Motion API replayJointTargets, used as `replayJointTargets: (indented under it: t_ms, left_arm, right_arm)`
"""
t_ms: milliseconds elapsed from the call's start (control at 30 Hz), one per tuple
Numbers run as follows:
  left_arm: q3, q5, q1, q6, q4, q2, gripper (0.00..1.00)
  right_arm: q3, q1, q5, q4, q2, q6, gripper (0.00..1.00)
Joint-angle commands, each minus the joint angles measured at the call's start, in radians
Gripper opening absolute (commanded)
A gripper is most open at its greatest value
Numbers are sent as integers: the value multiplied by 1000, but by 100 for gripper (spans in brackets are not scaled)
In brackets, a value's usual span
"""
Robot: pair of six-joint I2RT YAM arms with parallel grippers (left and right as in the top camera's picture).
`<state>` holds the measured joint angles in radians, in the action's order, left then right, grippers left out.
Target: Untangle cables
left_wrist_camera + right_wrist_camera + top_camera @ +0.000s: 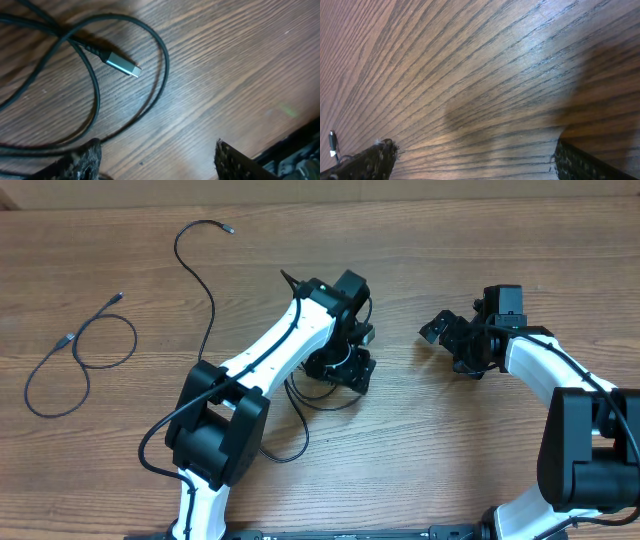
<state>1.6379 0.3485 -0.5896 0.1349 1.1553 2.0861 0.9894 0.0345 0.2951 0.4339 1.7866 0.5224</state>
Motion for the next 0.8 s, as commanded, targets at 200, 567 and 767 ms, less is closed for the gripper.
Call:
replayJointTargets:
  t_ms: [200, 567, 767]
  left_arm:
    - [-196, 113, -6, -95, -219, -5, 74]
    - [-349, 300, -7, -139, -443, 7, 75]
    - [-356, 312, -7, -128, -459, 54, 71]
  right_arm:
    - [-19, 8, -63, 13, 28, -8, 100]
    - [-19, 8, -63, 13, 28, -8, 100]
    - [-19, 8, -63, 13, 28, -8, 100]
